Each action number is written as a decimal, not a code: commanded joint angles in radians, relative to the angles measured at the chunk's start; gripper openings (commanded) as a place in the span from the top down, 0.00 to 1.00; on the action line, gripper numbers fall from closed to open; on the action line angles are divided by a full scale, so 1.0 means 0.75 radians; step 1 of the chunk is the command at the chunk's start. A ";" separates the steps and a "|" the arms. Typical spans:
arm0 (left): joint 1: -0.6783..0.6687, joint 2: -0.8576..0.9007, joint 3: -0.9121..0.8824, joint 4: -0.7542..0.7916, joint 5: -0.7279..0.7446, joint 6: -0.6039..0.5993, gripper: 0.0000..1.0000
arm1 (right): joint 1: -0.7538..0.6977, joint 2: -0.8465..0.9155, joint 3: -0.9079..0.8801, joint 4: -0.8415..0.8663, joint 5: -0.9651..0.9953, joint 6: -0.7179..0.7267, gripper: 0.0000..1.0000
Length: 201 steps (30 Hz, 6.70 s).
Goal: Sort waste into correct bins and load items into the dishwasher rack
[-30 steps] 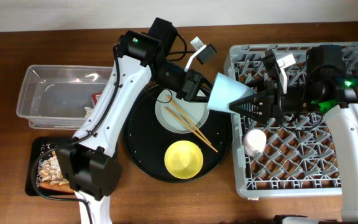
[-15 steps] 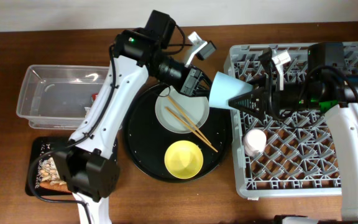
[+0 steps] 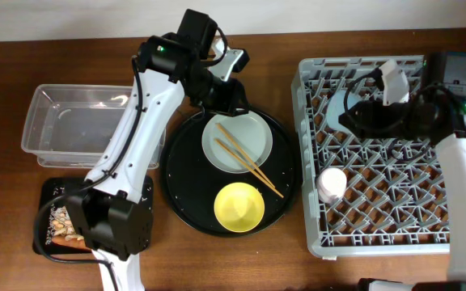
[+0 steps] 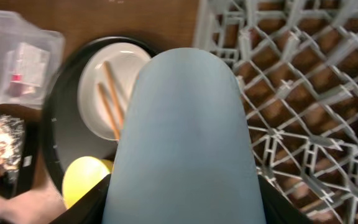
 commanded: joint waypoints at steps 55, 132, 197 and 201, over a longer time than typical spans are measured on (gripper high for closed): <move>0.534 -0.287 0.004 -0.306 -0.398 -0.033 0.01 | 0.921 0.503 0.140 0.090 0.534 0.022 0.56; 0.534 -0.287 0.004 -0.306 -0.398 -0.033 0.01 | 0.060 0.676 0.529 -0.157 0.632 -0.067 0.96; 0.534 -0.287 0.004 -0.306 -0.398 -0.033 0.01 | 0.940 0.667 -0.141 0.575 0.331 -0.067 0.96; 0.534 -0.287 0.004 -0.306 -0.398 -0.033 0.01 | 0.929 0.662 0.082 0.378 0.324 -0.068 0.96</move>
